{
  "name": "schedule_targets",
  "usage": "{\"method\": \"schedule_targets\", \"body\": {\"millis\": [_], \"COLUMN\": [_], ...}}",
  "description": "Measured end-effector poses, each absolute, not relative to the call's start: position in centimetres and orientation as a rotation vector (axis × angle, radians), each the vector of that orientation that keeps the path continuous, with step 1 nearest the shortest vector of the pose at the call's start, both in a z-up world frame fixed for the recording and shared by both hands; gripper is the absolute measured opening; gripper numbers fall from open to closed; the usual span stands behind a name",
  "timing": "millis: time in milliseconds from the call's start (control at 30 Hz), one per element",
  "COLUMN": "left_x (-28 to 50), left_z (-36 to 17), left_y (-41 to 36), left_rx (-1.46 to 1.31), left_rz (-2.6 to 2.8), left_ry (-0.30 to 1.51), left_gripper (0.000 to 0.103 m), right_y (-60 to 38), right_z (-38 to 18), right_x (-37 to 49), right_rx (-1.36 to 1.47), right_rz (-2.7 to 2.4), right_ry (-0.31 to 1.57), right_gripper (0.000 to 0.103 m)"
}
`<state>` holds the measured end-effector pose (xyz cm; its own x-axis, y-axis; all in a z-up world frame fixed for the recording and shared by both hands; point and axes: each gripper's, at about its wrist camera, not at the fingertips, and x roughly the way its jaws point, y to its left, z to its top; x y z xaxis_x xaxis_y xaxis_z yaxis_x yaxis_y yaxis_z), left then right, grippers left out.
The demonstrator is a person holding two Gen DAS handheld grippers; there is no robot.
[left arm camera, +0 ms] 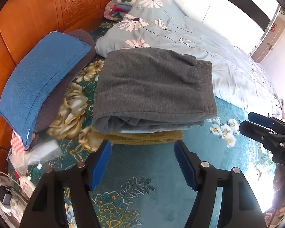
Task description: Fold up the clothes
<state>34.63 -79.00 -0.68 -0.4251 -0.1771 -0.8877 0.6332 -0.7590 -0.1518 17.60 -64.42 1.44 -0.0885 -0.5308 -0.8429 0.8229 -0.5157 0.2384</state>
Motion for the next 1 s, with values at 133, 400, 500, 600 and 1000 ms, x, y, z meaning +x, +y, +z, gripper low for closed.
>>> {"method": "schedule_targets", "body": {"millis": [133, 400, 500, 600, 1000], "left_x": [35.8, 37.4, 38.1, 38.9, 41.4], "left_z": [0.1, 0.8, 0.8, 0.8, 0.7], "left_y": [-76.6, -72.7, -71.6, -70.4, -67.1], "left_rx": [1.262, 1.232, 1.225, 1.218, 1.193], "left_rz": [-2.186, -2.147, -2.132, -2.121, -2.097], "left_ry": [0.691, 0.709, 0.716, 0.711, 0.716], "left_gripper": [0.071, 0.091, 0.091, 0.091, 0.091], "right_y": [-62.3, -58.5, -57.6, -56.7, -53.9], "right_z": [2.4, 3.4, 3.3, 3.1, 2.7], "right_x": [18.7, 20.5, 21.0, 21.9, 24.8], "right_rx": [1.174, 1.159, 1.163, 1.167, 1.164], "right_rz": [-1.771, -1.783, -1.782, -1.770, -1.739], "right_ry": [0.364, 0.368, 0.370, 0.380, 0.408], "right_gripper": [0.100, 0.103, 0.103, 0.103, 0.103]}}
